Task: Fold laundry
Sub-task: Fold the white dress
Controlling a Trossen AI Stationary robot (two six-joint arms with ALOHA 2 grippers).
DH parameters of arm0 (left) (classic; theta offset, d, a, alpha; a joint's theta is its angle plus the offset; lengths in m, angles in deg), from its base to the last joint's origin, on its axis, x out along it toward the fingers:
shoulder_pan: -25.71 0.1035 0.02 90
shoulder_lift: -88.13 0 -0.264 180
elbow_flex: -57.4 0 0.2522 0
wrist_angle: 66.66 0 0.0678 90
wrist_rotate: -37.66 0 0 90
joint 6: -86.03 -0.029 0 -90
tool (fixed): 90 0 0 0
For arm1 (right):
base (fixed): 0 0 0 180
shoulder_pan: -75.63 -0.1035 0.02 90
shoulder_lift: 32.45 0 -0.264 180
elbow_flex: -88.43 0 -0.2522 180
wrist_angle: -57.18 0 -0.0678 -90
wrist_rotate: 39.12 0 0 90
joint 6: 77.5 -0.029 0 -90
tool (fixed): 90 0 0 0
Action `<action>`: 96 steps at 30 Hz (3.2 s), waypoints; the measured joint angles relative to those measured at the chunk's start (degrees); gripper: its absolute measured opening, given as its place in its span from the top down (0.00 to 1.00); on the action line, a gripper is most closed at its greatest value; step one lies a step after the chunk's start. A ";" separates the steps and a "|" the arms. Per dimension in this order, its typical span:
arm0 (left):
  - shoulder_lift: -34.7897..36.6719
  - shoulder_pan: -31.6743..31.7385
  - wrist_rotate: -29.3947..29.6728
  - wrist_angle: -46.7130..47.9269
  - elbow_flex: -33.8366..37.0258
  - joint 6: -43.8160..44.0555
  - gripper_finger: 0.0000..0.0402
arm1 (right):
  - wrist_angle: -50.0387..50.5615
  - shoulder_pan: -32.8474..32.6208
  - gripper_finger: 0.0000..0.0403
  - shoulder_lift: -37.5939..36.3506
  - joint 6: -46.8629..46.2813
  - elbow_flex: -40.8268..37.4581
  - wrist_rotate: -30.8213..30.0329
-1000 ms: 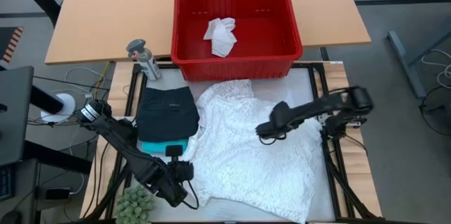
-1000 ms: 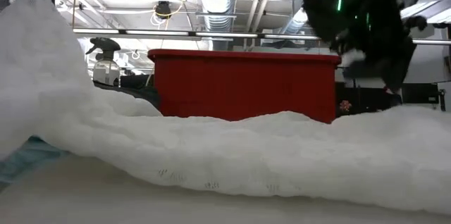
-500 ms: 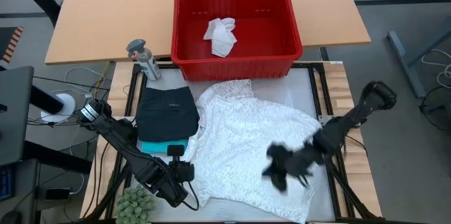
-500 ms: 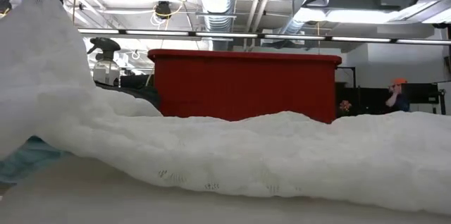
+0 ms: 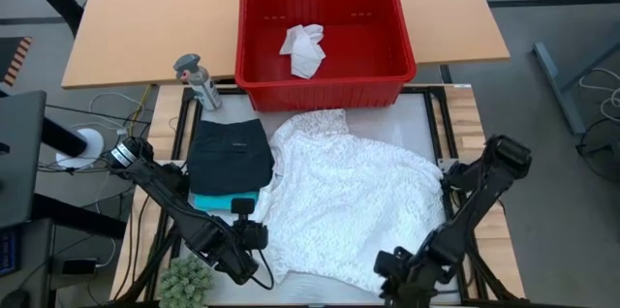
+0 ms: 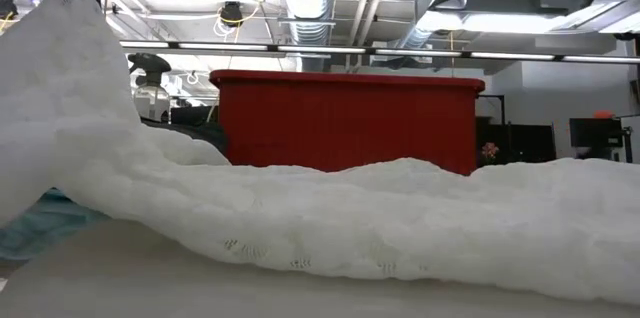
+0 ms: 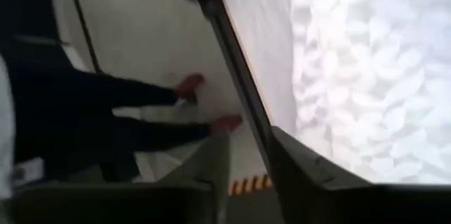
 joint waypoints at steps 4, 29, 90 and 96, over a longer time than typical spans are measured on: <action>0.00 0.00 0.00 0.00 0.00 0.66 1.00 | -0.46 0.11 0.43 2.58 -0.04 0.00 3.19; -0.02 0.07 4.24 -1.57 0.00 4.62 1.00 | 8.64 0.25 0.23 8.57 3.64 0.02 9.04; -0.04 -5.58 8.46 9.66 -37.82 25.52 1.00 | 46.96 -15.24 0.94 15.99 -34.82 34.72 12.15; 0.06 -3.84 18.04 14.95 -40.79 20.89 1.00 | 60.37 -14.00 0.93 15.99 -44.40 41.59 10.46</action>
